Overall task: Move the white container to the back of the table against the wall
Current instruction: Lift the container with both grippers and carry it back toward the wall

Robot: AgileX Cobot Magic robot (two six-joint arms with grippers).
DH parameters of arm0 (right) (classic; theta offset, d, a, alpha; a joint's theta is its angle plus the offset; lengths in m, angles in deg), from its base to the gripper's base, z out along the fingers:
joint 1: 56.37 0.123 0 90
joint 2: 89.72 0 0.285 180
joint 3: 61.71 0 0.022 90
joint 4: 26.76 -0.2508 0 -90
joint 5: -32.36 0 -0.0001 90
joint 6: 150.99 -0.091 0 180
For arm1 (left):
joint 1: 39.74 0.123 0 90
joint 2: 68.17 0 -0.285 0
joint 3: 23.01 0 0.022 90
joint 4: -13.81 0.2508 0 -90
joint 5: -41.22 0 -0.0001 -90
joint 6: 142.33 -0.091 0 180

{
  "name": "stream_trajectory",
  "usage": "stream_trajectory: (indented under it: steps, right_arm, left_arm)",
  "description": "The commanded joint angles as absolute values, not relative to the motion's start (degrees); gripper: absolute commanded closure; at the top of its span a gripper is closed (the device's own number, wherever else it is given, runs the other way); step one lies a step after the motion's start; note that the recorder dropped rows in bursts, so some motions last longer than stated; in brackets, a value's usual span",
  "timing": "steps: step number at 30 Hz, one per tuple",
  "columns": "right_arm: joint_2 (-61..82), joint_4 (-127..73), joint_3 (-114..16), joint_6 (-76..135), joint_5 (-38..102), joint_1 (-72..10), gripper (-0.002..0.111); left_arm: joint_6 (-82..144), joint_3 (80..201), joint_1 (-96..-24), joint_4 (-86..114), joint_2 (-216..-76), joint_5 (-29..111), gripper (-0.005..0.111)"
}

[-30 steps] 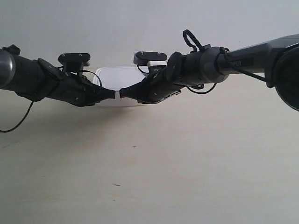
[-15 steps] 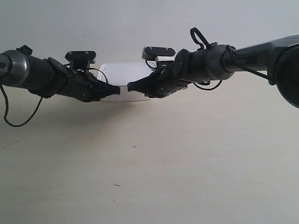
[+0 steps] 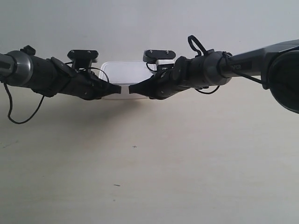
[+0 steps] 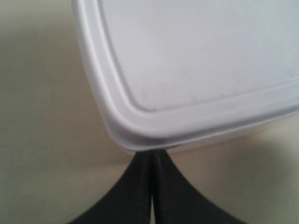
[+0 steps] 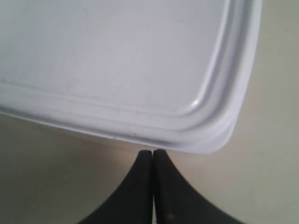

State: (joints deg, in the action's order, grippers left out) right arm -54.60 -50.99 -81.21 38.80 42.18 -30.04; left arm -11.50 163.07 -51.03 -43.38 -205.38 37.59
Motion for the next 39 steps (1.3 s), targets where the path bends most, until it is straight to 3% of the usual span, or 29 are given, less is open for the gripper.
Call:
stream_trajectory:
  steps: [1,23,39]
  right_arm:
    - [-54.89,-50.25,-81.56,38.97,40.25,-30.38,0.108]
    - [-55.93,-50.11,-81.56,39.48,34.8,-32.96,0.108]
    - [-61.34,-48.67,-94.16,39.48,42.14,-34.63,0.108]
  left_arm:
    - [-12.1,165.42,-51.31,-43.29,-205.97,38.08,0.107]
    - [-12.1,171.9,-51.31,-43.29,-210.96,36.63,0.107]
    - [-12.23,175.68,-51.31,-43.29,-213.93,38.4,0.107]
